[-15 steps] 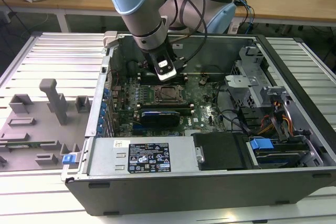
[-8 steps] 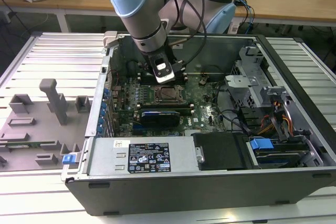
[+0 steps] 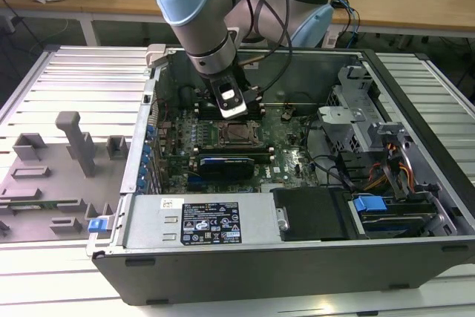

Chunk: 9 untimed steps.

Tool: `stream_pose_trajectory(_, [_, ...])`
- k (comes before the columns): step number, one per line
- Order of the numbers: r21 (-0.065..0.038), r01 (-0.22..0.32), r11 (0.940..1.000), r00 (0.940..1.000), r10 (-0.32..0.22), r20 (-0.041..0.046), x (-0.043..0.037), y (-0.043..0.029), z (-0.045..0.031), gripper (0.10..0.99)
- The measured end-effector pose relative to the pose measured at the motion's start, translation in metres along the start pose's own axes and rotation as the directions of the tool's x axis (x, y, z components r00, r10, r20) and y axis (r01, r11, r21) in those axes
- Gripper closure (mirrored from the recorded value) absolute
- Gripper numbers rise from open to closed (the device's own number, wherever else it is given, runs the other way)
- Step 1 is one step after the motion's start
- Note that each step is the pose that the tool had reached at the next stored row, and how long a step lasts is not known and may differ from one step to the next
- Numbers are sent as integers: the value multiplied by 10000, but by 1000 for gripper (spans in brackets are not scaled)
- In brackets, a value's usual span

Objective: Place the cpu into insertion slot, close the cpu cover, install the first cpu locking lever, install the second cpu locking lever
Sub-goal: 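Install the first cpu locking lever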

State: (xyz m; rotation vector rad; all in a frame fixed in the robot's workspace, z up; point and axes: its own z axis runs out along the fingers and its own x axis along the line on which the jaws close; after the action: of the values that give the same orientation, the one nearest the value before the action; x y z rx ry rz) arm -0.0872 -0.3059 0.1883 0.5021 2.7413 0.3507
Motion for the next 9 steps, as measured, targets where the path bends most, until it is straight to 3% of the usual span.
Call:
stream_pose_trajectory(5, [-1, 0, 10000, 10000, 0, 0, -10, 10, -32, 980])
stream_pose_trajectory(9, [4, 3, 10000, 10000, -3, -1, -36, 38, -119, 980])
